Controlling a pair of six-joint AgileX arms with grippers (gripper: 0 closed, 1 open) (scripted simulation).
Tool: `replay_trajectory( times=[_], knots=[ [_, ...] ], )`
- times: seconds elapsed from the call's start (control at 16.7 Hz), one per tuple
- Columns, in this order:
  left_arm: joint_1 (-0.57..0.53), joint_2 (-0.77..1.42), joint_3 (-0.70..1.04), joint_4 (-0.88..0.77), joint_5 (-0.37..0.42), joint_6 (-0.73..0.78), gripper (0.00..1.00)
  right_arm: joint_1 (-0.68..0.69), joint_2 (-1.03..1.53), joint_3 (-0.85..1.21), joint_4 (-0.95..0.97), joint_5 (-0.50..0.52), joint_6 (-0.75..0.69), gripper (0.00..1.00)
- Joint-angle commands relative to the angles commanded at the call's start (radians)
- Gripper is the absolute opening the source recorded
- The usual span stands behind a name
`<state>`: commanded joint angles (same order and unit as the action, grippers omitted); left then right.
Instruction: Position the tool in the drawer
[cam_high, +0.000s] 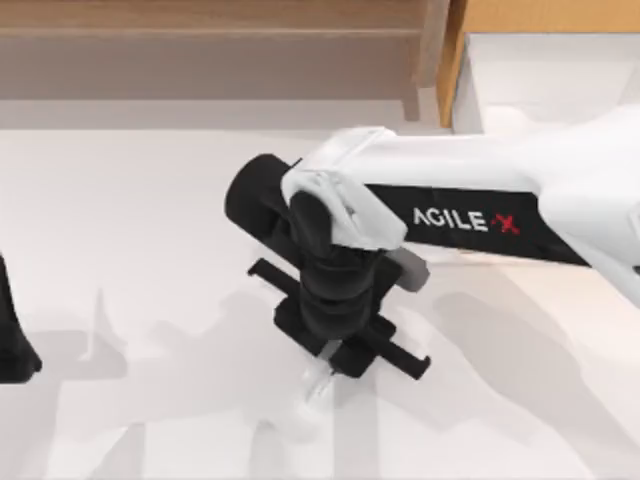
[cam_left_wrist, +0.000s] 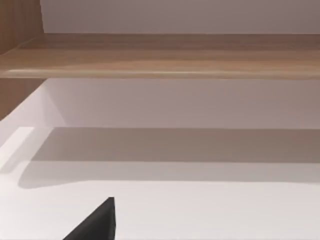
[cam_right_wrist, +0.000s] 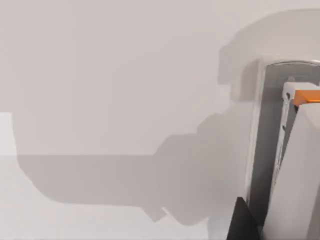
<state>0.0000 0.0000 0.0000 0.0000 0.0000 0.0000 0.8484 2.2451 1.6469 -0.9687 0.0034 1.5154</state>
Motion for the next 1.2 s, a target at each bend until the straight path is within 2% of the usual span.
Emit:
replay_trajectory(
  times=[1.2],
  knots=[
    [0.000, 0.000, 0.000, 0.000, 0.000, 0.000, 1.00, -0.027, -0.042, 0.094, -0.106, -0.010, -0.026, 0.00]
  ],
)
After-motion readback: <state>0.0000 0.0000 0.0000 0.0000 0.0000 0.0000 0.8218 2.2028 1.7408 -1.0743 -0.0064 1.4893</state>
